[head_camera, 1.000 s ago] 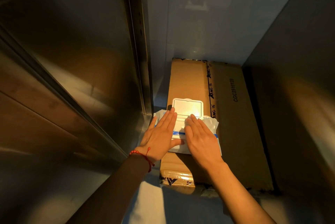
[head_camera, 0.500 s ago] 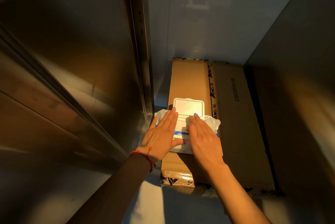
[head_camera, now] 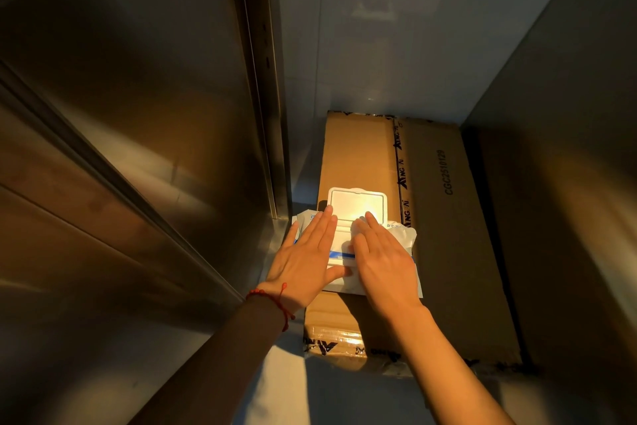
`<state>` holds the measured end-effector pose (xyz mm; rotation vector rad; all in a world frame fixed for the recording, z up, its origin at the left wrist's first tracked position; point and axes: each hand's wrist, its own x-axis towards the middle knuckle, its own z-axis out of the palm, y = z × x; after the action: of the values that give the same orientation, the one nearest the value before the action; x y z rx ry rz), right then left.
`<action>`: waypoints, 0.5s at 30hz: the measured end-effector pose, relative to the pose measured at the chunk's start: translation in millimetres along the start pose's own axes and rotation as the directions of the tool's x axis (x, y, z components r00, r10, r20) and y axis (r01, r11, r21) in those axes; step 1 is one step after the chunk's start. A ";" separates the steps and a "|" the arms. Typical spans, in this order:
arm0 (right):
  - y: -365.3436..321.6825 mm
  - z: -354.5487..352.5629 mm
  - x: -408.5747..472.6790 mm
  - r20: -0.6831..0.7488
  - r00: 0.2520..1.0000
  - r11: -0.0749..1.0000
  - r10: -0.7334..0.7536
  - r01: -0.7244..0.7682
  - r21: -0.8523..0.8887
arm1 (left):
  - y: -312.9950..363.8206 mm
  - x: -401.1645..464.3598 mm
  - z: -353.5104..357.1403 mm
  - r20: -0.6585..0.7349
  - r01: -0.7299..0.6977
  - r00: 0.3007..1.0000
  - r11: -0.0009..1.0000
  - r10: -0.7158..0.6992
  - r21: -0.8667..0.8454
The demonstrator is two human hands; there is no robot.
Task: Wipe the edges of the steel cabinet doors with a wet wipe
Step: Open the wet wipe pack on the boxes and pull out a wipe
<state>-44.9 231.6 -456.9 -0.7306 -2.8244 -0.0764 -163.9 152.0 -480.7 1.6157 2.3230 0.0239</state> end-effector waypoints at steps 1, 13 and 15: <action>-0.2 -0.1 0.5 0.007 1.000 1.000 0.002 -0.002 -0.001 | -0.1 0.4 0.9 -0.002 0.001 1.000 1.000 -0.001 0.005; -0.7 -3.8 8.6 0.000 1.000 1.000 0.017 -0.017 -0.005 | -0.1 2.1 4.0 -0.006 0.005 1.000 1.000 -0.004 0.025; -0.7 -4.5 7.9 -0.014 1.000 1.000 0.005 -0.005 -0.008 | 0.0 2.2 4.3 -0.016 0.003 1.000 1.000 -0.003 0.023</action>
<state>-51.1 234.2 -450.7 -0.7362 -2.8105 -0.0915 -163.4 153.3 -485.4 1.6288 2.3460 0.0089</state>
